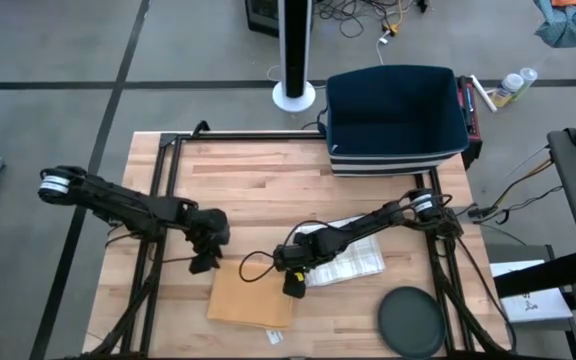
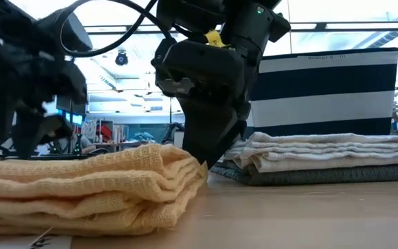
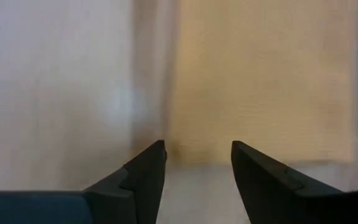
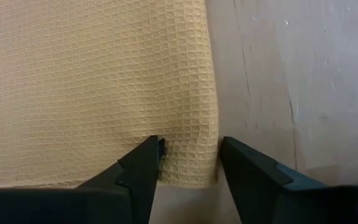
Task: Fold kitchen towel into neat rectangle
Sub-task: Fold the orange towel
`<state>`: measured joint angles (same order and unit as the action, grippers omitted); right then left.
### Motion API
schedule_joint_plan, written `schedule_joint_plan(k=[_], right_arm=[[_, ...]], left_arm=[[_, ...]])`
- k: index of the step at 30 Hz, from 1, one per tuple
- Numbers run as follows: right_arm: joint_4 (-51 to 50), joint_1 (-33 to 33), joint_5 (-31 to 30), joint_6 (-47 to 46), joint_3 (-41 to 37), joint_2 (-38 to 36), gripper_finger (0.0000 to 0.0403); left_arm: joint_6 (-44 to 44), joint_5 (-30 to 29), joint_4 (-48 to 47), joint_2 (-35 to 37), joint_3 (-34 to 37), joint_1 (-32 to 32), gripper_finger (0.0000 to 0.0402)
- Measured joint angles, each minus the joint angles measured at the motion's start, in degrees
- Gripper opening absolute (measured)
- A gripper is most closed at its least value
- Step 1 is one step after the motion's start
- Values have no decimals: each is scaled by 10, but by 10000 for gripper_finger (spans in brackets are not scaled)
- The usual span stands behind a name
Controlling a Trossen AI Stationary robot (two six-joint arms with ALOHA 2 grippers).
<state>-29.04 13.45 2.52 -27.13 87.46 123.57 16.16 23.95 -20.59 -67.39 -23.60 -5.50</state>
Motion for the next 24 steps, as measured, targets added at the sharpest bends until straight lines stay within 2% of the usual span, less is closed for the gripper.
schedule_joint_plan(k=[2,6,13,16,22,24], right_arm=[[0,0,0,1,0,0,161],[1,0,-1,8,0,1,156],[9,-1,-10,17,-1,1,155],[11,-1,-13,19,-1,1,145],[14,-1,-16,23,-2,1,106],[18,-1,-17,25,-2,2,87]], left_arm=[[-12,-23,23,-28,7,-3,173],[-48,-34,49,-63,6,-8,171],[-73,-42,75,-76,11,-16,158],[-70,-47,90,-77,18,-21,128],[-53,-56,101,-79,24,-32,17],[-49,-56,107,-78,25,-33,11]])
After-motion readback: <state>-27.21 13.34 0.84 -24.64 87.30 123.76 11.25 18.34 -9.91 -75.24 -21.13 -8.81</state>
